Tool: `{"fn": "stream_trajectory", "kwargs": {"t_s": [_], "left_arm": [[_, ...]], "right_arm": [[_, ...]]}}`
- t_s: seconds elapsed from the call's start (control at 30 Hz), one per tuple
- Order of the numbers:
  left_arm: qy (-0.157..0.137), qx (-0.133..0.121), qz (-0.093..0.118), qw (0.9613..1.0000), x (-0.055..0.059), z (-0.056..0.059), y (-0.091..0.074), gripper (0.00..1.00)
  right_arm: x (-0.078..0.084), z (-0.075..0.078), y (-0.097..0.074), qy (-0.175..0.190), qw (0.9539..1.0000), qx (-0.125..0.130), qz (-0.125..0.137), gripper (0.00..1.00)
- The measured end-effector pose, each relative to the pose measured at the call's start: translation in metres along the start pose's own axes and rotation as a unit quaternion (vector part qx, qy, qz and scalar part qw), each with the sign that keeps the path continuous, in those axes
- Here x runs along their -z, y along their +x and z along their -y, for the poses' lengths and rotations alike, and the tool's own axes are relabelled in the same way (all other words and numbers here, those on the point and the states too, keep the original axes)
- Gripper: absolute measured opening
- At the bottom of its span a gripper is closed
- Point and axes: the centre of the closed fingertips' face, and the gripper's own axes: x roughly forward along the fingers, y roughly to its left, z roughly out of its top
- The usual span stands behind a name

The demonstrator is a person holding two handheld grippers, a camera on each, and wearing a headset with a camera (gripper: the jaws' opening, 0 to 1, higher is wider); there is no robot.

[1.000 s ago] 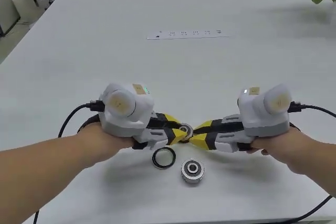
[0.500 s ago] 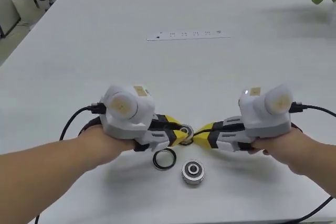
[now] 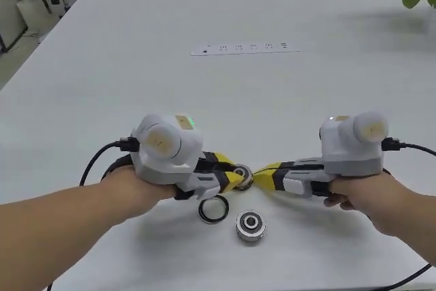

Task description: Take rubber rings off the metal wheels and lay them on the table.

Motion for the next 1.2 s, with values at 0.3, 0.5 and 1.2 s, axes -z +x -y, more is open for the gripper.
{"fn": "stream_trajectory", "kwargs": {"t_s": [0.3, 0.5, 1.2], "left_arm": [[0.000, -0.006, -0.006, 1.0000, 0.000, 0.000, 0.001, 0.12], [-0.001, -0.009, -0.008, 0.9999, 0.000, 0.000, 0.001, 0.12], [0.002, -0.015, -0.012, 0.9998, 0.001, 0.000, 0.001, 0.12]], "right_arm": [[-0.010, -0.004, 0.002, 0.035, 0.9991, -0.002, 0.026, 0.00], [-0.012, -0.002, 0.003, 0.048, 0.9985, -0.002, 0.025, 0.00], [-0.018, -0.018, 0.003, 0.049, 0.9977, -0.036, 0.030, 0.00]]}}
